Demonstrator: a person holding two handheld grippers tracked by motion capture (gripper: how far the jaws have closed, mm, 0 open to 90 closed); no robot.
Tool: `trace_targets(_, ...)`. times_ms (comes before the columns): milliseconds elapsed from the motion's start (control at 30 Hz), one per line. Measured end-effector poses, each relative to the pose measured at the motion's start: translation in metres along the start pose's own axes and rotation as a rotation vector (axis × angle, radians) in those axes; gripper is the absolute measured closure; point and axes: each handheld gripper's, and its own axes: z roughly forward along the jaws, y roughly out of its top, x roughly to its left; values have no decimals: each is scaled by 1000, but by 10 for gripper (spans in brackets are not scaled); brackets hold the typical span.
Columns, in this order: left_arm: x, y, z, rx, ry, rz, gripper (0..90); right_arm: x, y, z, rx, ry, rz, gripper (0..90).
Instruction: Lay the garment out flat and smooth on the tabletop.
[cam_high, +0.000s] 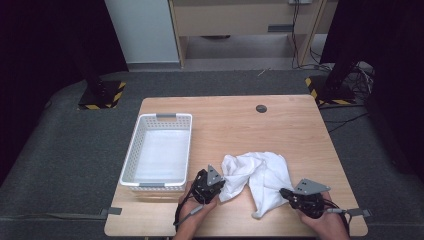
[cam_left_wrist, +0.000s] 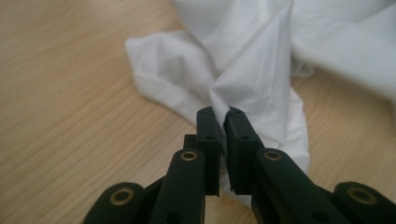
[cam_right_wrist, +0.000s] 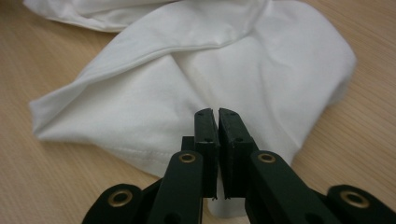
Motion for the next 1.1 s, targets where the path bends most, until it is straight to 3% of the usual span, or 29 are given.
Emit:
trace_targets(200,1,-4,11,71,1,10,855,-14,-10,-2,33,-48,52,860)
trace_targets(333,1,-5,13,81,-2,3,850,-18,-13,-1,47,-68,66,840)
trace_targets(600,-3,4,-6,-14,9,-9,724,-20,-12,-6,8,-78,71,735)
trace_targets(867,-6,12,-25,-119,-2,-7,680,-18,-11,-5,3,-82,81,621)
trace_targets(967,-7,13,-26,-137,-26,-9,663,-15,-11,-3,4,-74,71,594)
trace_targets(1100,-12,14,-19,-146,-56,20,609,-12,-10,-1,4,-73,55,537)
